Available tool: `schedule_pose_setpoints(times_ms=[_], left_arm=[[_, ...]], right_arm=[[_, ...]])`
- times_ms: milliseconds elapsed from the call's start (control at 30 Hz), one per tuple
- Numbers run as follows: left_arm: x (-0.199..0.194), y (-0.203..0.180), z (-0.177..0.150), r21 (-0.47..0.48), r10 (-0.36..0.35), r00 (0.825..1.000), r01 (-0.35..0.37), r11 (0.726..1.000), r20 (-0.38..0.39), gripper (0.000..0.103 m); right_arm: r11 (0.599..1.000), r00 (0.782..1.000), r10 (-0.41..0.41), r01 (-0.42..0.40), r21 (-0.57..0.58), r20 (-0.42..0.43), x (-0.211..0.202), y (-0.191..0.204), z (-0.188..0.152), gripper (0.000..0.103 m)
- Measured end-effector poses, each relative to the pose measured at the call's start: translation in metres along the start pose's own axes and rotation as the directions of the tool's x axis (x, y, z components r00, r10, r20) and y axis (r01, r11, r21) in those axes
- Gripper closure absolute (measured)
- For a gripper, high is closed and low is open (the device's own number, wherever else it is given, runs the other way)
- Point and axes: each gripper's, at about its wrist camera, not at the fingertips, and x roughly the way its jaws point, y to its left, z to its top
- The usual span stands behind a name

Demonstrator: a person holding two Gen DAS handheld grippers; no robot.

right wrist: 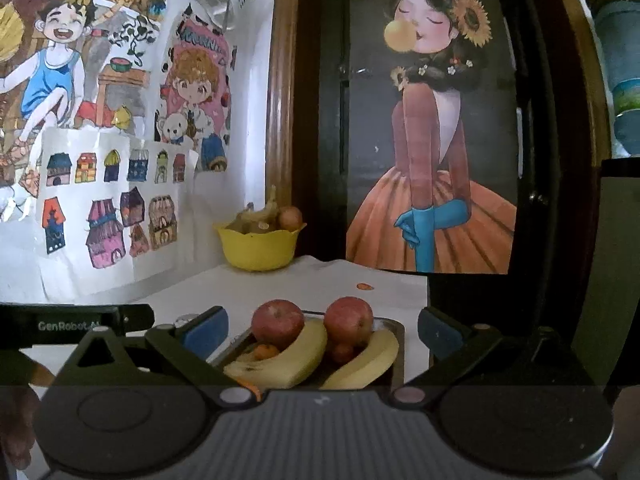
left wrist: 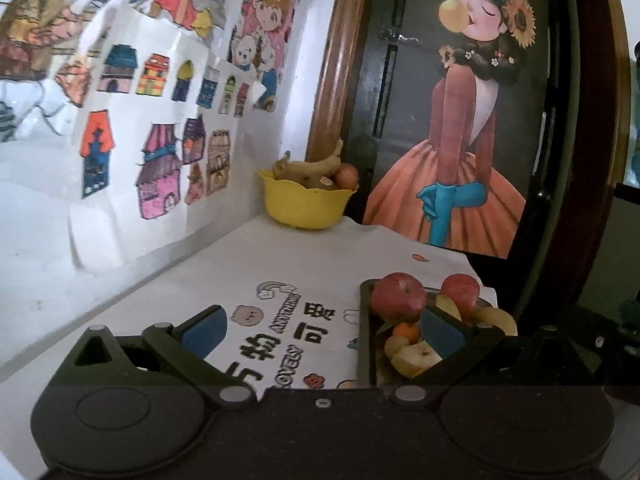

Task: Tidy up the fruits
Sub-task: 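Lift both grippers away from the tray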

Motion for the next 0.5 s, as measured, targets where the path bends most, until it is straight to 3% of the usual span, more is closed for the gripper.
schedule_pose_setpoints(times_ms=[233,500], left_arm=[[-0.025,0.016,-0.008,-0.03,0.008,1.0,-0.007,1.0,0.023,0.001],[-0.046,0.03,-0.031,-0.036,0.044,0.999,-0.044,0.998,0.009,0.001]], right_arm=[[0.999,0.998,-0.048,0.048,-0.003,0.037,-0.025,0.01,0.002,0.0],[0.999,0.997,-0.049,0.047,0.027,0.054,-0.052,0.017,-0.022,0.0]])
